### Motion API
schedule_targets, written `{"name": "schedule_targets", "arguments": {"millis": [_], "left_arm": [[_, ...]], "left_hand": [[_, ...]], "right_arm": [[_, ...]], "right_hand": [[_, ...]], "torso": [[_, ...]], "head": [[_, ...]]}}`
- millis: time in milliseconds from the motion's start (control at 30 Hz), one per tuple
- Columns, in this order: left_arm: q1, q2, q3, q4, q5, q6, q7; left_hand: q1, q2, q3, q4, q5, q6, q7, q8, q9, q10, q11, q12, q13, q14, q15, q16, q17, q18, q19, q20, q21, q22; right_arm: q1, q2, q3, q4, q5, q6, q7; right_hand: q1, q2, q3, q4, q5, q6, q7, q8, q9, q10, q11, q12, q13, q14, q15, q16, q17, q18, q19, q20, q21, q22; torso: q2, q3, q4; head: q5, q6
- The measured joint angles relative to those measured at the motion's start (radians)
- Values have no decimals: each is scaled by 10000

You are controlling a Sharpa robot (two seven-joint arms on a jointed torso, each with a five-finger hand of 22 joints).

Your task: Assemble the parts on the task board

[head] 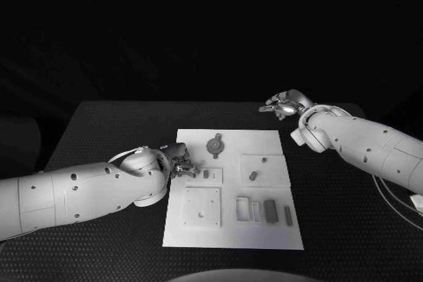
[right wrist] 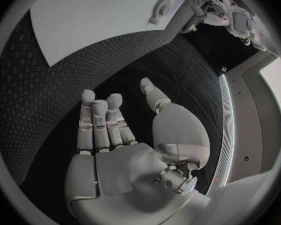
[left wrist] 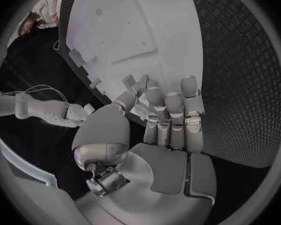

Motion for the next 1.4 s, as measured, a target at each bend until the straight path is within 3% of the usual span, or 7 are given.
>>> {"name": "schedule_targets", "arguments": {"millis": [1400], "left_arm": [[-209, 11, 32, -132, -271, -223, 135]], "left_hand": [[0, 0, 0, 0, 0, 66, -61, 96, -15, 63, -27, 0, -17, 35, -33, -1, -2, 3, 46, -10, 40, 4]], "right_arm": [[-44, 4, 0, -5, 0, 40, 3]], "right_hand": [[0, 0, 0, 0, 0, 0, 0, 49, -7, 0, 0, 40, -17, -28, 4, 0, -14, 0, 0, 0, 0, 6]], "torso": [[0, 13, -1]], "head": [[37, -61]]}}
